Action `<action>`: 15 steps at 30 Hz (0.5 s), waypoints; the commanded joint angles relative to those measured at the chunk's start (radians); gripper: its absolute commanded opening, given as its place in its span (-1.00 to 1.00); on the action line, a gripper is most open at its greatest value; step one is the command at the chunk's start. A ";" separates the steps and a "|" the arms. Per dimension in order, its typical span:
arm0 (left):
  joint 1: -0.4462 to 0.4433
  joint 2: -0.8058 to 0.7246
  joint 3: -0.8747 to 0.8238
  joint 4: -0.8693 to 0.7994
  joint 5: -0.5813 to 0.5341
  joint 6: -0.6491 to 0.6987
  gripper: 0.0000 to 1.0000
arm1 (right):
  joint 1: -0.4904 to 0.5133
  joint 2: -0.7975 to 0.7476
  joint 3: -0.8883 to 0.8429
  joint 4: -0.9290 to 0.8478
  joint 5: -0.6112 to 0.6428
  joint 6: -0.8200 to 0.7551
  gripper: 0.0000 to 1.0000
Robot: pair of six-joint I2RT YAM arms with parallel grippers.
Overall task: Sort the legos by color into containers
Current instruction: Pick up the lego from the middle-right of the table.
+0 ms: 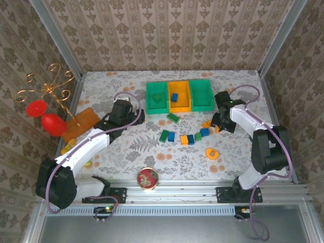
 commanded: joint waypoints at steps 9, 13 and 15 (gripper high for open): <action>0.012 0.004 -0.012 0.010 0.011 -0.024 1.00 | -0.025 0.065 -0.011 0.025 -0.040 -0.038 0.34; 0.012 0.004 -0.012 0.010 0.011 -0.025 1.00 | -0.030 0.089 -0.006 0.031 -0.051 -0.044 0.33; 0.012 0.004 -0.013 0.009 0.011 -0.026 1.00 | -0.033 0.100 -0.001 0.036 -0.050 -0.046 0.33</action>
